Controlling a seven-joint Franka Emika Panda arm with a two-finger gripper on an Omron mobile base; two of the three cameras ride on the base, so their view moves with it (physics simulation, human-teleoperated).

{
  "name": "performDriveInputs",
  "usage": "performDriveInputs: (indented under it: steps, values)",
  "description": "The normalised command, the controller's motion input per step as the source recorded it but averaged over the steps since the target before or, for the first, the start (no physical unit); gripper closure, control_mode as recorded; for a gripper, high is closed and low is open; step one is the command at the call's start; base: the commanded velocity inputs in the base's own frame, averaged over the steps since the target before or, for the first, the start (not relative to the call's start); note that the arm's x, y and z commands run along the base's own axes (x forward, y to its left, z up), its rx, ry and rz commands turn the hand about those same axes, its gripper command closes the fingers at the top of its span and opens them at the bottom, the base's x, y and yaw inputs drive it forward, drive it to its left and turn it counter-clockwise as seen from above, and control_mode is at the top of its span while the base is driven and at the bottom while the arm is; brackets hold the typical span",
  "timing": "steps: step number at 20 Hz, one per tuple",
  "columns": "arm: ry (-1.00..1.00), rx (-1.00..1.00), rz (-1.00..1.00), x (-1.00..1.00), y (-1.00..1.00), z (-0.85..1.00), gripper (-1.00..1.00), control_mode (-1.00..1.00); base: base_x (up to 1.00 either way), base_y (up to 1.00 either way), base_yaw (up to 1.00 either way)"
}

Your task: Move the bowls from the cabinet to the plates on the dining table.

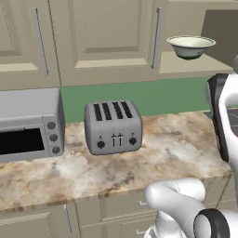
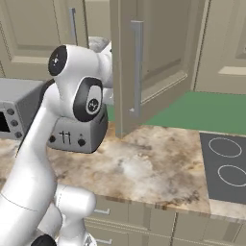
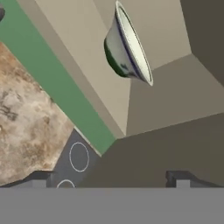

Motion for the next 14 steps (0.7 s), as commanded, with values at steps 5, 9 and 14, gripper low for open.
performDriveInputs:
  steps: [5, 9, 14]
  values:
    - [-0.02, 0.00, -0.05, -0.33, -0.96, 0.00, -1.00, -1.00, 0.00, 0.00, 0.00]
    - [0.00, 0.00, -0.12, -0.12, -0.61, 0.00, -1.00, -1.00, 0.00, 0.00, 0.00]
    - [0.00, 0.06, -0.02, -0.34, -0.14, 0.00, -1.00, -1.00, 0.00, 0.00, 0.00]
